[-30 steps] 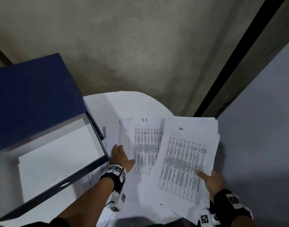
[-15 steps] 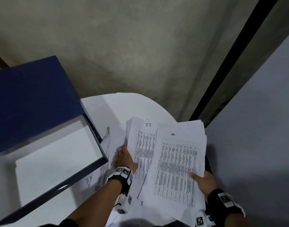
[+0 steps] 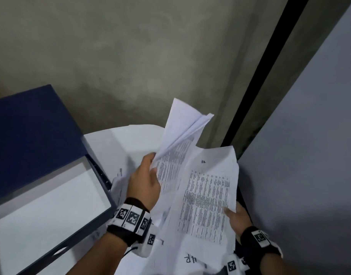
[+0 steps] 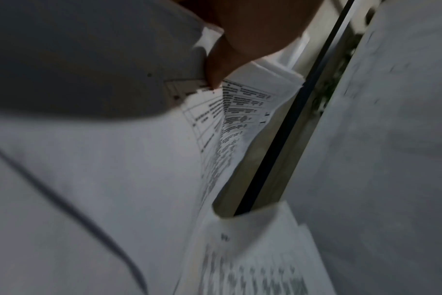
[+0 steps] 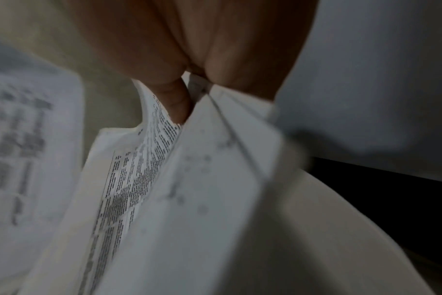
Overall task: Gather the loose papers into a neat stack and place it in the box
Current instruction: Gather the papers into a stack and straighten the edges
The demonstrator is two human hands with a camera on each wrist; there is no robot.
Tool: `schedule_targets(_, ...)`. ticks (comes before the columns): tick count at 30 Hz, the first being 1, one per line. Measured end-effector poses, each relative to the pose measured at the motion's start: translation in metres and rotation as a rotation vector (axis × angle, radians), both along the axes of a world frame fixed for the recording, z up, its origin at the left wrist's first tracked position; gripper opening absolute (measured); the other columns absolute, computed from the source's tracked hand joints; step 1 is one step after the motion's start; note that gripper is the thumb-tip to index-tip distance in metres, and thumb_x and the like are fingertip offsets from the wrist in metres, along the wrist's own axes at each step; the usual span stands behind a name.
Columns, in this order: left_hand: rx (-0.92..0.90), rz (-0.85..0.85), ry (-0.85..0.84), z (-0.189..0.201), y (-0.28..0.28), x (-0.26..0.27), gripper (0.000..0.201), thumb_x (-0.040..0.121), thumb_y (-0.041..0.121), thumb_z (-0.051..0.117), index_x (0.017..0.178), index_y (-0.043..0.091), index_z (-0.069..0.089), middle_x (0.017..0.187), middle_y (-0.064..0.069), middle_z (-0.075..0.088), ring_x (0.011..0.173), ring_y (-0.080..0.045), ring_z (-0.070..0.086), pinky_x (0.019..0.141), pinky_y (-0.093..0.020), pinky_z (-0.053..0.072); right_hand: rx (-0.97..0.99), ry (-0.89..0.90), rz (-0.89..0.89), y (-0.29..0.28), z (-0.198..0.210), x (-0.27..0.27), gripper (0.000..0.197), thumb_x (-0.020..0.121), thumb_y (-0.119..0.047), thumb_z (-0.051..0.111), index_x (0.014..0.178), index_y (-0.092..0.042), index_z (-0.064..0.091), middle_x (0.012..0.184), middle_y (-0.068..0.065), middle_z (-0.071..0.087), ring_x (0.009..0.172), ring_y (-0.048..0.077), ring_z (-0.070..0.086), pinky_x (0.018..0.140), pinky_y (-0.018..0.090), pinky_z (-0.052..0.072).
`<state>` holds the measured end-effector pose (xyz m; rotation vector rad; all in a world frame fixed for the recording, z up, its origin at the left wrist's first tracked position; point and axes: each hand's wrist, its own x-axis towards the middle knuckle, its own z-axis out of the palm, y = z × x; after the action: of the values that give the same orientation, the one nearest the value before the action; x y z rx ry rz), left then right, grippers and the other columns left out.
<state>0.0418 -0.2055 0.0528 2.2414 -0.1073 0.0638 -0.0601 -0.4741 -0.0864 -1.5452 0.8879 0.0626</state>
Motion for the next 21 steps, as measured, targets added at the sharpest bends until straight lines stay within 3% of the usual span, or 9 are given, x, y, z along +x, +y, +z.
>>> schedule_targets(2,-0.115,0.064,-0.095,0.024,0.003,0.006,0.034,0.097,0.012,0.049,0.129,0.021,0.047,0.093,0.006,0.062,0.074,-0.012,0.057,0.067,-0.019,0.041,0.001,-0.021,-0.004,0.0,0.009,0.005,0.034,0.095,0.004,0.051,0.127,-0.009,0.057,0.117,0.007,0.065,0.102,0.024,0.061,0.09,0.033,0.043)
schedule_targets(4,-0.246,0.107,-0.138,0.034,0.007,0.016,0.026,0.095,0.012,0.053,0.119,0.022,0.051,0.09,0.018,0.06,0.076,0.003,0.056,0.061,-0.005,0.039,0.012,-0.044,-0.016,0.0,0.014,0.009,0.035,0.095,0.004,0.052,0.126,-0.011,0.059,0.119,0.009,0.066,0.106,0.026,0.062,0.094,0.036,0.045)
schedule_targets(6,-0.323,0.115,-0.107,0.036,0.012,0.028,0.02,0.094,0.015,0.057,0.111,0.023,0.053,0.091,0.023,0.059,0.083,0.01,0.055,0.064,-0.003,0.038,0.036,-0.074,-0.029,0.001,0.019,0.013,0.035,0.094,0.005,0.053,0.122,-0.015,0.061,0.119,0.009,0.067,0.105,0.026,0.064,0.095,0.039,0.048)
schedule_targets(10,-0.275,0.04,0.132,0.016,0.008,0.032,0.021,0.09,0.022,0.065,0.109,0.018,0.058,0.097,0.011,0.064,0.087,-0.009,0.061,0.071,-0.021,0.043,0.161,-0.121,0.024,0.008,0.044,0.024,0.035,0.091,-0.002,0.059,0.121,-0.018,0.066,0.113,0.009,0.073,0.104,0.031,0.069,0.095,0.052,0.052)
schedule_targets(13,-0.159,-0.063,0.232,-0.011,-0.005,0.023,0.026,0.086,0.024,0.069,0.109,0.018,0.06,0.108,0.006,0.063,0.098,-0.014,0.06,0.082,-0.025,0.048,0.308,-0.178,0.047,0.014,0.064,0.033,0.036,0.095,-0.001,0.05,0.125,-0.016,0.064,0.114,0.014,0.072,0.105,0.036,0.068,0.095,0.053,0.051)
schedule_targets(15,-0.145,-0.086,0.258,-0.025,-0.014,0.019,0.024,0.083,0.025,0.072,0.102,0.02,0.058,0.127,0.002,0.055,0.107,-0.013,0.055,0.096,-0.029,0.046,0.339,-0.207,0.016,0.018,0.079,0.035,0.03,0.096,-0.003,0.05,0.117,-0.013,0.068,0.103,0.013,0.075,0.093,0.031,0.072,0.084,0.046,0.058)
schedule_targets(17,-0.104,-0.087,0.312,-0.034,-0.02,0.014,0.028,0.085,0.029,0.071,0.106,0.019,0.056,0.139,0.007,0.041,0.11,-0.006,0.046,0.098,-0.022,0.037,0.363,-0.216,-0.036,0.021,0.091,0.034,0.02,0.096,-0.012,0.052,0.096,-0.011,0.071,0.083,0.01,0.077,0.071,0.024,0.073,0.067,0.036,0.059)
schedule_targets(19,-0.149,-0.095,0.38,-0.045,-0.022,0.013,0.038,0.085,0.035,0.068,0.117,0.019,0.055,0.135,0.011,0.049,0.114,-0.008,0.053,0.1,-0.027,0.042,0.375,-0.188,-0.068,0.021,0.1,0.032,0.027,0.096,-0.019,0.05,0.079,-0.007,0.068,0.069,0.011,0.071,0.057,0.025,0.068,0.064,0.035,0.054)
schedule_targets(21,-0.276,-0.081,0.455,-0.047,-0.02,0.011,0.033,0.085,0.032,0.069,0.114,0.029,0.056,0.114,0.011,0.066,0.107,-0.013,0.063,0.093,-0.032,0.05,0.347,-0.166,-0.073,0.019,0.104,0.03,0.032,0.097,-0.018,0.049,0.071,-0.006,0.063,0.06,0.01,0.065,0.047,0.021,0.062,0.057,0.031,0.05)
